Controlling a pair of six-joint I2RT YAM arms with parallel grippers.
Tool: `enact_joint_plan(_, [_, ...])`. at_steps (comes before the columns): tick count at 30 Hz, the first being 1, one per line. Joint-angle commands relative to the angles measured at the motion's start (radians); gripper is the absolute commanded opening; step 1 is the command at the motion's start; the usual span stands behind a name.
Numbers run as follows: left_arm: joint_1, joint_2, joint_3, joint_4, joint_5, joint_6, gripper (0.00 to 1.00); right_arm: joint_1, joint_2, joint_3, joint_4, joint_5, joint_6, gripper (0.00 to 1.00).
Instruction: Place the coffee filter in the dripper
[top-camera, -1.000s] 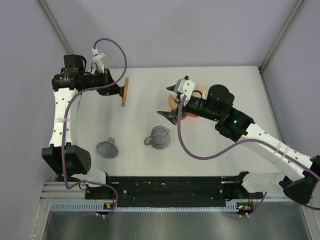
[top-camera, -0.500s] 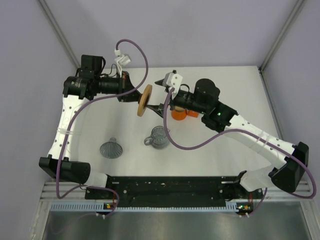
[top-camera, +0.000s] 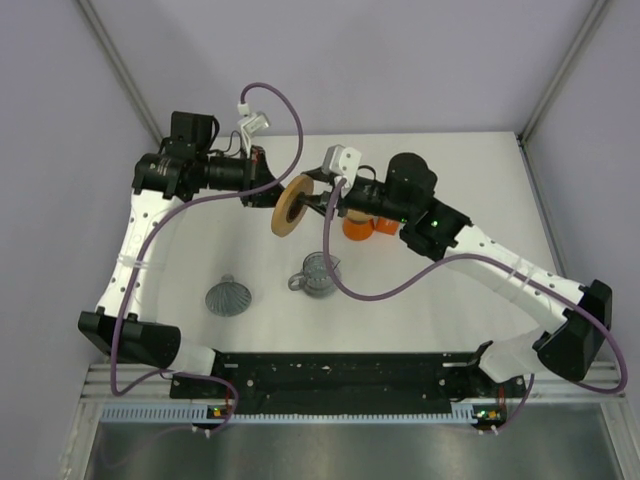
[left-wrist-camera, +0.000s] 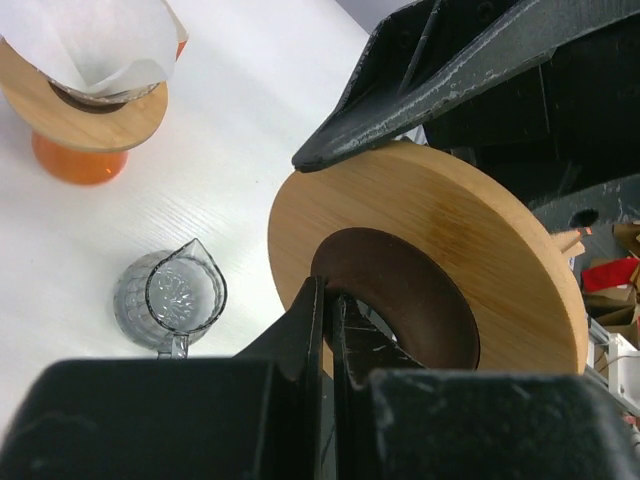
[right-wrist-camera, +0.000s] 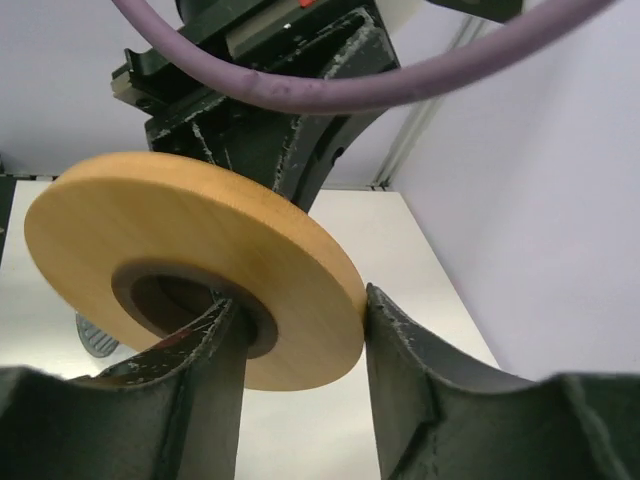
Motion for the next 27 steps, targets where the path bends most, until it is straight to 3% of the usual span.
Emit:
enact_joint_plan(1, [-0.008, -0.016, 0.000, 0.036, 0.043, 0.004, 0.00, -0.012, 0.006, 0.065, 0.037, -0.020, -0.004, 0.32])
enact_joint_plan(5, [-0.005, -0.016, 0.015, 0.023, -0.012, 0.013, 0.02, -0.012, 0.003, 0.070, 0.009, 0.040, 0.033, 0.00])
enact_joint_plan(9, [0.032, -0.016, 0.042, 0.023, -0.153, 0.003, 0.50, -0.012, 0.004, 0.123, -0.115, 0.146, 0.089, 0.00])
enact_joint_plan(13, [0.128, -0.007, 0.047, 0.057, -0.360, -0.062, 0.68, -0.012, 0.006, 0.157, -0.302, 0.227, 0.155, 0.00])
enact_joint_plan(19, [0.274, 0.012, 0.036, 0.079, -0.449, -0.129, 0.72, -0.011, 0.046, 0.194, -0.527, 0.258, 0.209, 0.00])
enact_joint_plan(27, [0.311, 0.013, -0.026, 0.105, -0.506, -0.123, 0.72, -0.008, 0.289, 0.491, -0.937, 0.214, 0.131, 0.00])
